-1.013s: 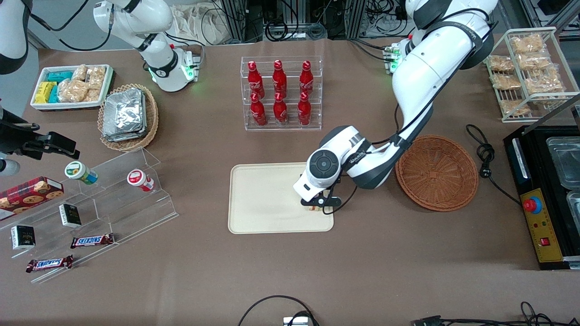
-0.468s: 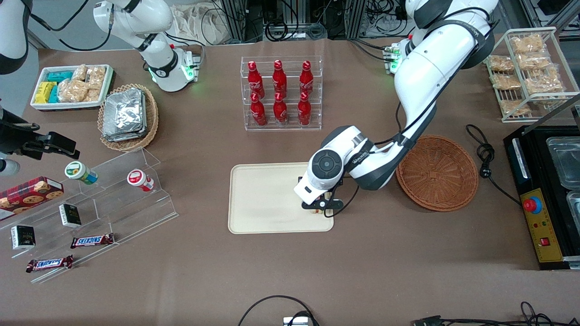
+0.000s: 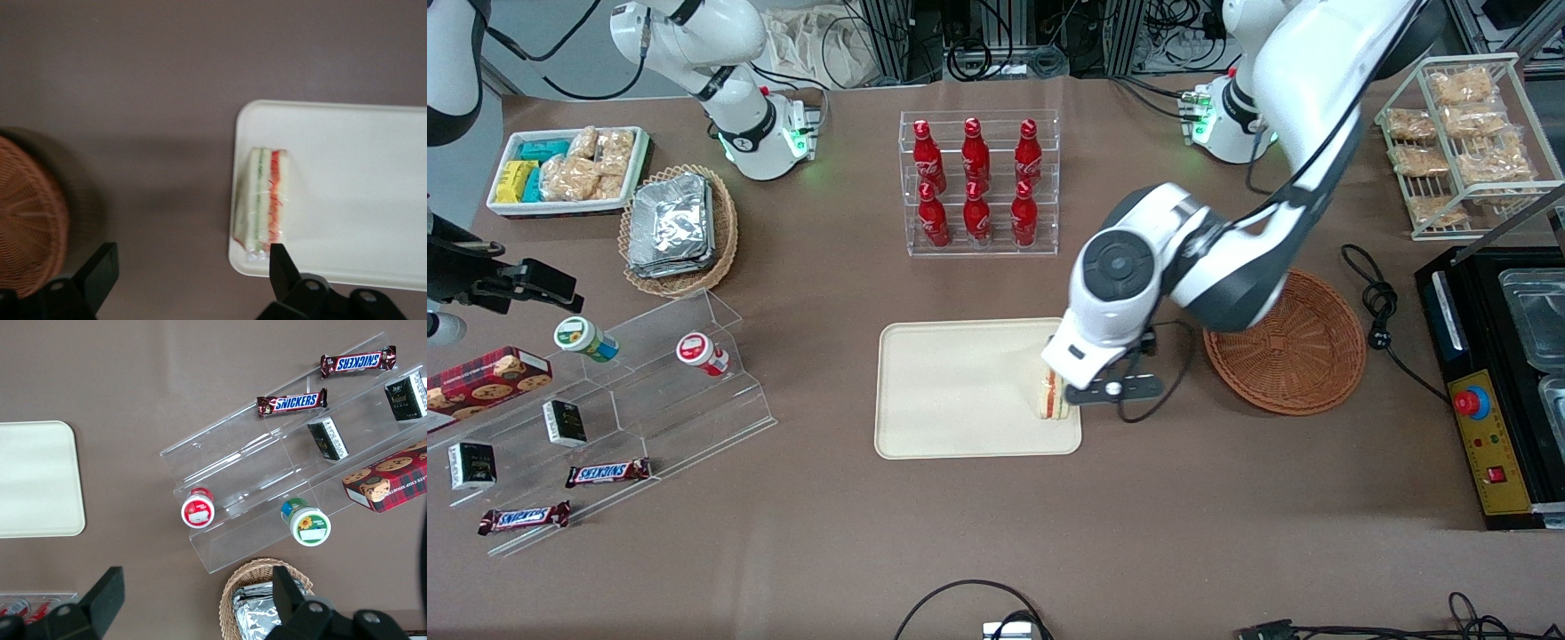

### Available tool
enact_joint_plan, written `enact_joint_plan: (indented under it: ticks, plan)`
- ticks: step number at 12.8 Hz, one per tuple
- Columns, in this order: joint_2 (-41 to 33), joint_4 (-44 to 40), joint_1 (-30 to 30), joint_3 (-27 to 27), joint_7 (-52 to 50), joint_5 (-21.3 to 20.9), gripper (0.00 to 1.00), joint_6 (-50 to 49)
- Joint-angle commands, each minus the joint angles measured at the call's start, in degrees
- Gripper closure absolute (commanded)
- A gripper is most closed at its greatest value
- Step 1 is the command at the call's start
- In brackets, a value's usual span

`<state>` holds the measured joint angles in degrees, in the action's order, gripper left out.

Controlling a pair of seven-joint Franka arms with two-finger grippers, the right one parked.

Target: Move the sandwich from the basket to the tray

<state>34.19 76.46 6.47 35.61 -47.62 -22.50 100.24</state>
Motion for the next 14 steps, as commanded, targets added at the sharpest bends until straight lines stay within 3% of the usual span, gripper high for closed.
enact_joint_plan:
  ticks: [1,5,6,10,14]
  plan:
    - [-7.71,6.65,-6.87,1.38,2.42,0.70,0.00,-0.83]
    - [-19.49,19.23,-12.79,1.57,11.64,6.32,0.00,1.62]
    - [-22.04,20.82,-12.19,-1.22,14.89,8.24,0.00,2.15]
    - [-32.49,28.19,-3.49,-20.54,32.54,17.30,0.00,2.51]
    - [-36.74,30.16,-4.70,-29.01,47.42,19.51,0.00,-0.21]
